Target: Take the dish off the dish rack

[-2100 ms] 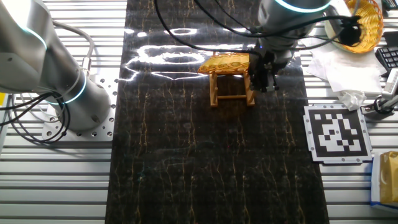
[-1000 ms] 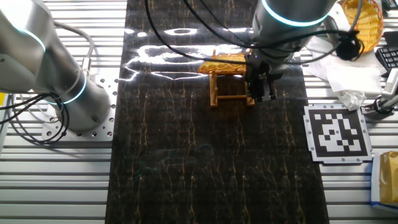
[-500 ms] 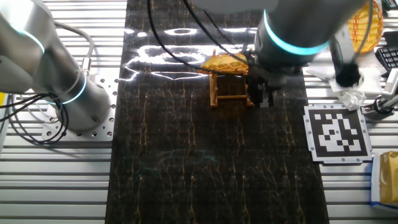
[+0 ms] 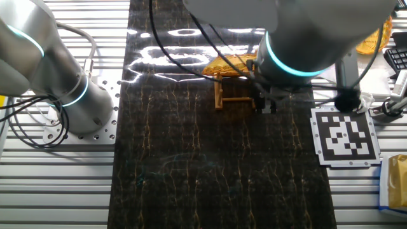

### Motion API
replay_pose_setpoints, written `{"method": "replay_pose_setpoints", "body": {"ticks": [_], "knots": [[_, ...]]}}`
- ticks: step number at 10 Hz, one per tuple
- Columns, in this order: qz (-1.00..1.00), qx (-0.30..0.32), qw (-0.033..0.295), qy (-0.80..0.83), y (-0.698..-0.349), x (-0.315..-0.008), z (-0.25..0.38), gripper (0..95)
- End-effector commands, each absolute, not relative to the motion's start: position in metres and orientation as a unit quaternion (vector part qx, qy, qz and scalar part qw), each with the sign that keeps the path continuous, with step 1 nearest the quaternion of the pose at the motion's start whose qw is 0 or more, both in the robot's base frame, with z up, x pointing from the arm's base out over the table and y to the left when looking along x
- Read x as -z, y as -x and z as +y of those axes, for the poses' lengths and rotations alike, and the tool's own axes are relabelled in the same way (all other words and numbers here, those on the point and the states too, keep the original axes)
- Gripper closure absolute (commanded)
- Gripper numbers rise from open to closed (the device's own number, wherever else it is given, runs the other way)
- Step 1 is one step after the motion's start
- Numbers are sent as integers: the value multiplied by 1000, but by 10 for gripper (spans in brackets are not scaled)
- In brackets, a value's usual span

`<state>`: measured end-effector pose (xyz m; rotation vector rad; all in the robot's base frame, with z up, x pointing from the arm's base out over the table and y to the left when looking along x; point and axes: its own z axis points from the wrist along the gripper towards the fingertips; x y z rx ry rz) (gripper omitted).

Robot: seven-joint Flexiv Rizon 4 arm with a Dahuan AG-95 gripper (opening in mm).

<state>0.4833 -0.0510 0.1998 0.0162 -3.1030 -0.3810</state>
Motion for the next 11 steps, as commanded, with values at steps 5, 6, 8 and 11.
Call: {"method": "replay_pose_setpoints", "body": {"ticks": [5, 6, 8, 11], "knots": [[-986, 168, -1, 10, -484, -202, -50, 760], [-983, 183, -4, 18, -484, -203, -49, 760], [-974, 223, -10, 30, -483, -204, -48, 760], [-963, 267, -16, 38, -485, -204, -40, 760]]}}
